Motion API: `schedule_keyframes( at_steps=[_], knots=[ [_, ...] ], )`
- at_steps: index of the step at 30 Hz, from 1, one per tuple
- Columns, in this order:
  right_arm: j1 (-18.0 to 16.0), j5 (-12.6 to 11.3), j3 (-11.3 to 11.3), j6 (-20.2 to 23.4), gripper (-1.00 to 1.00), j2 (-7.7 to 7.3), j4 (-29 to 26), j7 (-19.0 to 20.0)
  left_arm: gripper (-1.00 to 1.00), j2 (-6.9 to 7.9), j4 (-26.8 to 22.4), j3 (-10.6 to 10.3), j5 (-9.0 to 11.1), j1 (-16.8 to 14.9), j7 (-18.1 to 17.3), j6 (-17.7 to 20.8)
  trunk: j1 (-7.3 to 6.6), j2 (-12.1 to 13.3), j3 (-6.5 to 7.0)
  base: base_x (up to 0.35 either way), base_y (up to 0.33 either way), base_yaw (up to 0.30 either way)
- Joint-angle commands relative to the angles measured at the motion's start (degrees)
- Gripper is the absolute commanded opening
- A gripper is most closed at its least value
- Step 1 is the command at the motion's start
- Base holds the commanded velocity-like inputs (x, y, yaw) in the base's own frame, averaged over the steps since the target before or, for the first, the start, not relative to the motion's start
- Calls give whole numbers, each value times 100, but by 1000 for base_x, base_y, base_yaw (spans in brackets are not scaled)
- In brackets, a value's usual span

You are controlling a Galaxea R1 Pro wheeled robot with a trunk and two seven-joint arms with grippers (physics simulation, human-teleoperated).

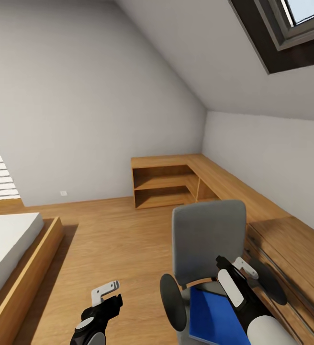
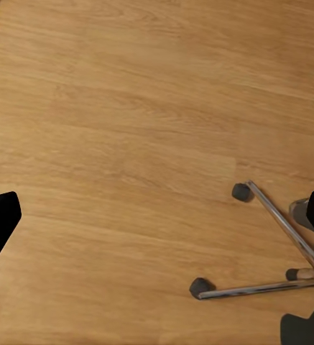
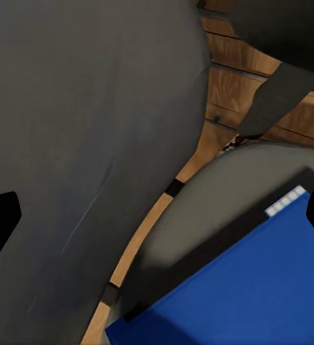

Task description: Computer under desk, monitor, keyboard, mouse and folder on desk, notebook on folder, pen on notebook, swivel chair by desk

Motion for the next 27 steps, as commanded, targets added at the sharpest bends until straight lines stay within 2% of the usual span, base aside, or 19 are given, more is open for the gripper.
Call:
schedule_keyframes(
  at_steps=[1,10,13,14,16,17,18,22,24,27],
  knots=[
    [-4,-21,20,1,100,-5,-9,-38,100,5,-10,-13,24,-7,42,20,23,-47,-26,0,0,0],
    [-4,-13,27,-57,100,-36,12,-33,100,5,-10,-13,24,-7,42,20,221,-408,-187,0,0,0],
    [-4,66,31,-68,100,-71,182,39,100,5,-11,-13,24,-7,42,20,287,-528,-241,0,0,0],
    [-5,284,24,-193,100,-162,531,382,100,5,-13,-13,24,-7,42,20,309,-568,-259,0,0,0],
    [-11,419,14,-310,100,-268,831,751,100,5,-12,-13,24,-7,42,20,353,-648,-295,0,0,0],
    [-23,476,4,-372,100,-395,1120,992,100,5,-12,-13,24,-7,42,20,375,-689,-313,0,0,0],
    [-40,495,1,-444,100,-549,1393,1085,100,5,-13,-13,24,-7,42,20,397,-729,-331,0,0,0],
    [-157,512,-9,-524,100,-898,1840,1356,100,5,-14,-13,24,-7,42,20,484,-889,-403,0,0,0],
    [-347,515,-8,-536,100,-1087,2236,1649,100,5,-14,-13,24,-7,42,20,528,-969,-439,0,0,0],
    [-542,521,-8,-525,100,-1159,2498,1733,100,5,-14,-13,24,-7,42,17,594,-1090,-493,0,0,0]
  ],
)
